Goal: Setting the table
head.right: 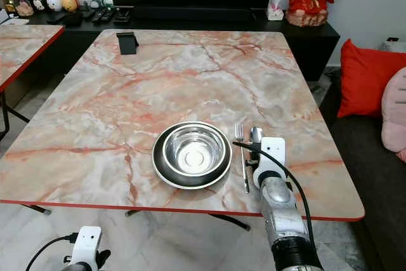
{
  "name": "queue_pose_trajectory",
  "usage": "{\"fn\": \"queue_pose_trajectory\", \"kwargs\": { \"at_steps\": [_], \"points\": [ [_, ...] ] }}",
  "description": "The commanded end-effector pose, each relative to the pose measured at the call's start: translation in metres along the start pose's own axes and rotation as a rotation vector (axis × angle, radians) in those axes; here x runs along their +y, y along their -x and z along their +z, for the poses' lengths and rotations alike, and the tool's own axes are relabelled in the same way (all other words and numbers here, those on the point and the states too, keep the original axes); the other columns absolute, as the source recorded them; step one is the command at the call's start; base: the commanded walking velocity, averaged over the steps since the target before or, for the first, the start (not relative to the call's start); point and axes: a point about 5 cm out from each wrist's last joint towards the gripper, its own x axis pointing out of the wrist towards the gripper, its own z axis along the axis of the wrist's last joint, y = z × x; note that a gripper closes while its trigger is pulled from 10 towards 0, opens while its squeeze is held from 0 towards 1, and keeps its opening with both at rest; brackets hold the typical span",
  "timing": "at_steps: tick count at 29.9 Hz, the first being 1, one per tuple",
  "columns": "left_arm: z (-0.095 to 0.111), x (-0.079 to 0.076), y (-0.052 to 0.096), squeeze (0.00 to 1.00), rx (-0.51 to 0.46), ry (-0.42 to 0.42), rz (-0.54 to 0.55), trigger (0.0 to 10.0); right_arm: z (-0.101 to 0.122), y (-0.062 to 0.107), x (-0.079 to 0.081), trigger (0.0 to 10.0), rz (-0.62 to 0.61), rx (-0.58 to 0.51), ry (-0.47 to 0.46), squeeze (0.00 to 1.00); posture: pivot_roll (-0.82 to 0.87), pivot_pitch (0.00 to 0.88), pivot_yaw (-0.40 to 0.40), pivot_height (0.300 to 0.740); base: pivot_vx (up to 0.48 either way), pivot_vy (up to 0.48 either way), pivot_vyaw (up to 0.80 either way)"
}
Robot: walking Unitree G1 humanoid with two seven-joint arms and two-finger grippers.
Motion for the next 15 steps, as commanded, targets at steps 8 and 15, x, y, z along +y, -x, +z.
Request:
{"fn": "queue_pose_trajectory", "kwargs": {
  "at_steps": [8, 15],
  "points": [
    [-0.003, 0.002, 0.001, 0.00, 0.006, -0.007, 0.004, 10.0, 0.010, 0.001, 0.007, 10.0, 0.029, -0.090, -0.024, 0.00, 0.00, 0.000, 0.005, 0.740, 0.000, 0.000, 0.00],
    [-0.002, 0.001, 0.001, 0.00, 0.005, -0.003, 0.003, 10.0, 0.005, 0.001, -0.004, 10.0, -0.035, -0.068, 0.027, 0.00, 0.00, 0.000, 0.004, 0.740, 0.000, 0.000, 0.00]
  ]
}}
